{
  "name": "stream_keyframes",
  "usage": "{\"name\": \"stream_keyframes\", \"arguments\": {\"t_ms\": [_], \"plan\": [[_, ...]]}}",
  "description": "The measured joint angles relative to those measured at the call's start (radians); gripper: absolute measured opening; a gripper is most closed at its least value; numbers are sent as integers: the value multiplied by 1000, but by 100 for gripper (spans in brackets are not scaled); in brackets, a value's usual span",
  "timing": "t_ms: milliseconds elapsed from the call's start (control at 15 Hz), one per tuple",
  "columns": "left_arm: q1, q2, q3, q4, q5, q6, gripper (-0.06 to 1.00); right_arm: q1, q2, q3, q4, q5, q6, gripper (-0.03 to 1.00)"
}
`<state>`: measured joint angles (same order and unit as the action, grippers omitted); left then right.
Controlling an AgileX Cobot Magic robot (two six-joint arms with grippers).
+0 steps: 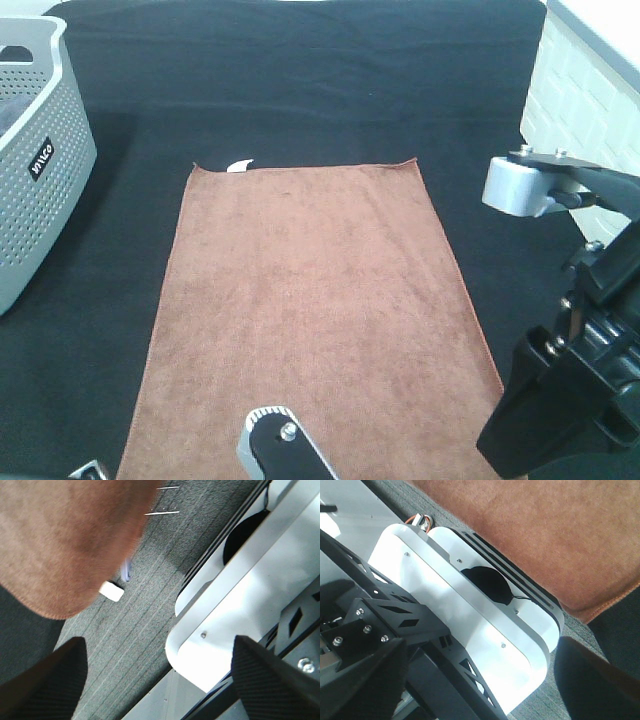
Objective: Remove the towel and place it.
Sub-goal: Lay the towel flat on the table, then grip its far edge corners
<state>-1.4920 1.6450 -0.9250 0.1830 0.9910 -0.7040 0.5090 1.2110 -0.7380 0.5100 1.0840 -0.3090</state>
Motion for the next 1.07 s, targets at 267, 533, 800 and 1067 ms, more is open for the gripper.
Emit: {"name": "stream_keyframes", "arguments": {"t_ms": [267, 533, 800, 1067], "plan": [[0, 0, 0, 0, 3, 0, 73, 0, 0, 0, -1, 0, 0, 77], [48, 0, 0, -10, 2, 23, 73, 0, 0, 0, -1, -7, 0, 77], [200, 0, 0, -69, -8, 188, 73, 0, 0, 0, -13, -50, 87, 77], [442, 0, 0, -154, -8, 396, 73, -60, 22, -31, -35, -127, 131, 77]]}}
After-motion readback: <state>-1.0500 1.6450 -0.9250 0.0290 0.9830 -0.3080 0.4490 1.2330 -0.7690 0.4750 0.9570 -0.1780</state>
